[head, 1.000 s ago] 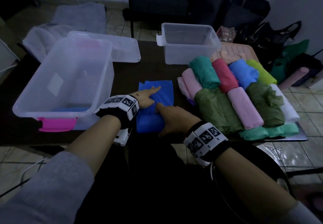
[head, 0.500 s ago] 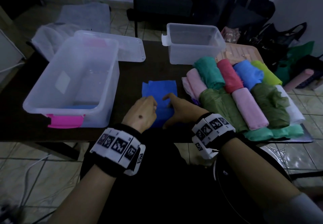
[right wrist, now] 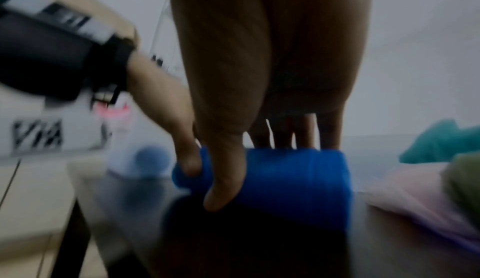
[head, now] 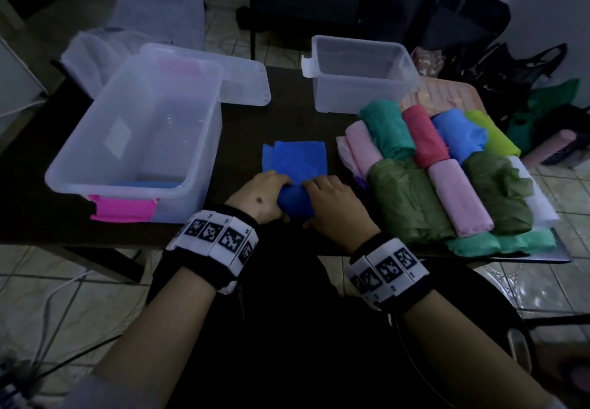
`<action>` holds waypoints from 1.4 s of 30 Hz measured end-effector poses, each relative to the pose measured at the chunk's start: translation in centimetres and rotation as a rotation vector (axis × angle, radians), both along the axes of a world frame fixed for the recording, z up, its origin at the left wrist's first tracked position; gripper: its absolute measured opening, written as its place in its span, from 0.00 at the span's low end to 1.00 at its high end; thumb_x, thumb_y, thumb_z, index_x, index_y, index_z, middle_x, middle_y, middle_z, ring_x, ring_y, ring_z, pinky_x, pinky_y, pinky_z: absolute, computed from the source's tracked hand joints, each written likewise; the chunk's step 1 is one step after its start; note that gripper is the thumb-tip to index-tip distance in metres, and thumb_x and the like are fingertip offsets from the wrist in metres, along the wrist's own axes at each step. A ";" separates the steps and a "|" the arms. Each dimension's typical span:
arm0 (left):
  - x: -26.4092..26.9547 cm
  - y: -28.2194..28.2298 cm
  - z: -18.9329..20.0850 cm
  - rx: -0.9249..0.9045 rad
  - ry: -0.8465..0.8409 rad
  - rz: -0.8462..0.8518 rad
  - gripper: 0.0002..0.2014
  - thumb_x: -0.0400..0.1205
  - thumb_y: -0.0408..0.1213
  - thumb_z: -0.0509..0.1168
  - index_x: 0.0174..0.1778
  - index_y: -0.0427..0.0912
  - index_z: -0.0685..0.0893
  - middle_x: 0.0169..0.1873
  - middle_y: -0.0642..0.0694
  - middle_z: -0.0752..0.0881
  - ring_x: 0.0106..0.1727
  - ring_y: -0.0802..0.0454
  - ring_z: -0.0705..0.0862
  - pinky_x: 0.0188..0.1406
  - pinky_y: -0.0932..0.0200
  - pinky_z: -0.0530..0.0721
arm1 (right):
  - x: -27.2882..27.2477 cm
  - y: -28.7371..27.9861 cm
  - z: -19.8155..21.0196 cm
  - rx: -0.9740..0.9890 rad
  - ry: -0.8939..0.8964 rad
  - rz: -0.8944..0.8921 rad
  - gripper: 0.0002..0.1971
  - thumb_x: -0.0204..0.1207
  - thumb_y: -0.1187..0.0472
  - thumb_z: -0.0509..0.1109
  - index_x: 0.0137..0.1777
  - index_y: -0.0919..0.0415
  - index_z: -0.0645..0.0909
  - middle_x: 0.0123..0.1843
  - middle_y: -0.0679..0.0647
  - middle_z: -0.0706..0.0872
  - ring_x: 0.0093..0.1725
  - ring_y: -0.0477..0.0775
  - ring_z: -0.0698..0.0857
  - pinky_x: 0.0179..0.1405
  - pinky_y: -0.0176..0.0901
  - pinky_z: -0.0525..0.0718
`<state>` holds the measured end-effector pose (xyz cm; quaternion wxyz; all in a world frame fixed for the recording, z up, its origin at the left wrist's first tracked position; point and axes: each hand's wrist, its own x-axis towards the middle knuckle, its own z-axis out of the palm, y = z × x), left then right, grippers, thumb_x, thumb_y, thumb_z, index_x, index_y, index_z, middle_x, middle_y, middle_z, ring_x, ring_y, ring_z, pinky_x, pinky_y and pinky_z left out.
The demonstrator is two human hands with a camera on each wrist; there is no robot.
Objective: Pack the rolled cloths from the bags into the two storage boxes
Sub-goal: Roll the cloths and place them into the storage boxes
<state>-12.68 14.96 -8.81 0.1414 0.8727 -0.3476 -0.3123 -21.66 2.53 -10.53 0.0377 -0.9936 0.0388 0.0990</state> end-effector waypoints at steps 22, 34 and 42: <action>0.4 -0.5 0.2 -0.068 -0.084 0.101 0.30 0.75 0.39 0.73 0.73 0.47 0.73 0.70 0.41 0.74 0.70 0.43 0.74 0.65 0.54 0.73 | 5.1 -3.7 1.5 0.314 0.319 -0.062 0.36 0.72 0.54 0.75 0.78 0.57 0.64 0.76 0.58 0.69 0.73 0.58 0.70 0.74 0.52 0.68; 1.5 -0.2 0.8 0.059 0.089 -0.014 0.25 0.76 0.39 0.72 0.70 0.42 0.78 0.67 0.47 0.81 0.68 0.52 0.78 0.62 0.63 0.72 | -2.7 1.2 -1.5 0.022 -0.070 0.044 0.43 0.75 0.47 0.69 0.83 0.60 0.51 0.76 0.57 0.67 0.75 0.59 0.66 0.78 0.54 0.58; 0.8 0.5 0.9 -0.158 -0.064 0.103 0.18 0.75 0.36 0.73 0.61 0.46 0.84 0.62 0.47 0.82 0.64 0.50 0.79 0.67 0.56 0.75 | 0.9 -1.2 -0.5 0.202 0.067 0.023 0.30 0.73 0.50 0.72 0.70 0.56 0.63 0.68 0.56 0.73 0.67 0.58 0.71 0.63 0.51 0.66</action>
